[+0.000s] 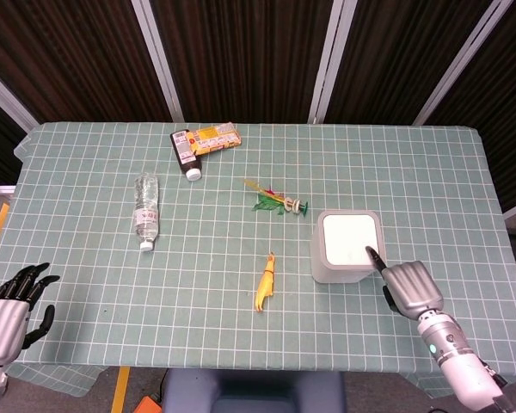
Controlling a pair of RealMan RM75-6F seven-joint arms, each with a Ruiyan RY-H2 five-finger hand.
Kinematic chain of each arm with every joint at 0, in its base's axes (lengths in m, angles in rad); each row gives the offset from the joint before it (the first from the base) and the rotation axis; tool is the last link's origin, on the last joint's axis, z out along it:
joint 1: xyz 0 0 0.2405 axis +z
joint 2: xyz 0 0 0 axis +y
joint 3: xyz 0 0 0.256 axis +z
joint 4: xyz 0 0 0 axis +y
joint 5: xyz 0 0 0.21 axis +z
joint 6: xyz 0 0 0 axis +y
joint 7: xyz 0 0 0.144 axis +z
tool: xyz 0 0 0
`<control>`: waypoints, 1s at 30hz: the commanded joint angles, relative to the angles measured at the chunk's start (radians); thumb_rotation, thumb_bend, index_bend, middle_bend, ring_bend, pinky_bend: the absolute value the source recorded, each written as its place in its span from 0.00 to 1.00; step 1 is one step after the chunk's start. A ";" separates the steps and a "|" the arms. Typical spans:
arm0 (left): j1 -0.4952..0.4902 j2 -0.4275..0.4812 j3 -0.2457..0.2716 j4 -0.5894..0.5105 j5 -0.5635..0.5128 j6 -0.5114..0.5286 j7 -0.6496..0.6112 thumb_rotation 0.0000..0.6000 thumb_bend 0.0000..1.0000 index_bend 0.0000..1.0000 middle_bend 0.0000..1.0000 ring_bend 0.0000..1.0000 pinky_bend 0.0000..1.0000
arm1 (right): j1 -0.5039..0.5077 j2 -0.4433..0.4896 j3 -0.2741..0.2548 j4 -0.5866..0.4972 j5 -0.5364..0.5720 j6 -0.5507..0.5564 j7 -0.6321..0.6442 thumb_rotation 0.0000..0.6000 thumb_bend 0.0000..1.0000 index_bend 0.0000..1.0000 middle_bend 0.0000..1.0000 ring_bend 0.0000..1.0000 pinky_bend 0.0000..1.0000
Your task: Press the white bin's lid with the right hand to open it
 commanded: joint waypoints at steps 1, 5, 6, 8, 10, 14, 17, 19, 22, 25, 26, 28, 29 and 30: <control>0.000 0.000 0.000 0.000 0.000 0.000 0.001 1.00 0.50 0.27 0.14 0.13 0.30 | -0.007 0.008 -0.004 -0.004 -0.035 0.019 0.030 1.00 0.68 0.11 0.74 0.79 0.71; 0.000 -0.001 0.000 0.000 0.000 -0.001 0.002 1.00 0.50 0.27 0.14 0.13 0.30 | -0.034 0.021 -0.008 -0.012 -0.114 0.061 0.081 1.00 0.68 0.09 0.74 0.79 0.71; 0.000 -0.001 0.000 0.000 0.000 -0.001 0.002 1.00 0.50 0.27 0.14 0.13 0.30 | -0.044 0.026 -0.009 -0.015 -0.140 0.074 0.098 1.00 0.68 0.08 0.74 0.79 0.71; -0.001 -0.001 0.001 0.000 0.001 -0.002 0.004 1.00 0.50 0.27 0.14 0.13 0.30 | -0.062 0.038 -0.011 -0.017 -0.185 0.093 0.134 1.00 0.68 0.07 0.74 0.79 0.71; -0.001 -0.001 0.001 0.000 0.001 -0.002 0.005 1.00 0.50 0.27 0.14 0.13 0.30 | -0.076 0.050 -0.013 -0.018 -0.222 0.107 0.164 1.00 0.68 0.06 0.74 0.79 0.71; 0.000 -0.002 0.002 -0.001 0.002 -0.003 0.007 1.00 0.50 0.27 0.14 0.13 0.30 | -0.123 0.063 -0.011 -0.006 -0.315 0.172 0.244 1.00 0.66 0.03 0.74 0.79 0.71; -0.001 -0.002 0.002 0.000 0.002 -0.004 0.008 1.00 0.50 0.27 0.14 0.13 0.30 | -0.174 0.046 -0.003 0.029 -0.399 0.270 0.299 1.00 0.62 0.01 0.74 0.79 0.71; -0.001 -0.003 0.002 -0.001 0.001 -0.005 0.008 1.00 0.50 0.27 0.14 0.13 0.30 | -0.212 0.029 0.002 0.061 -0.452 0.342 0.327 1.00 0.61 0.01 0.74 0.79 0.71; -0.001 -0.003 0.002 -0.001 0.001 -0.006 0.010 1.00 0.50 0.27 0.14 0.13 0.30 | -0.254 0.018 0.006 0.097 -0.508 0.415 0.377 1.00 0.61 0.01 0.74 0.79 0.71; -0.002 -0.004 0.003 -0.002 0.002 -0.007 0.012 1.00 0.50 0.27 0.14 0.13 0.30 | -0.285 0.034 0.001 0.121 -0.535 0.442 0.436 1.00 0.60 0.01 0.74 0.79 0.71; -0.002 -0.004 0.003 -0.002 0.002 -0.008 0.013 1.00 0.50 0.27 0.14 0.13 0.30 | -0.292 0.041 -0.001 0.128 -0.538 0.444 0.456 1.00 0.60 0.01 0.74 0.79 0.71; -0.002 -0.005 0.004 -0.003 0.002 -0.009 0.015 1.00 0.50 0.27 0.14 0.13 0.30 | -0.310 0.057 -0.009 0.150 -0.544 0.446 0.496 1.00 0.60 0.01 0.74 0.77 0.71; -0.002 -0.005 0.004 -0.003 0.002 -0.010 0.015 1.00 0.50 0.27 0.14 0.13 0.30 | -0.315 0.061 -0.011 0.163 -0.545 0.444 0.514 1.00 0.59 0.01 0.73 0.75 0.69; -0.003 -0.006 0.004 -0.003 0.002 -0.011 0.017 1.00 0.50 0.27 0.14 0.13 0.30 | -0.323 0.063 -0.014 0.182 -0.547 0.443 0.537 1.00 0.57 0.01 0.70 0.71 0.67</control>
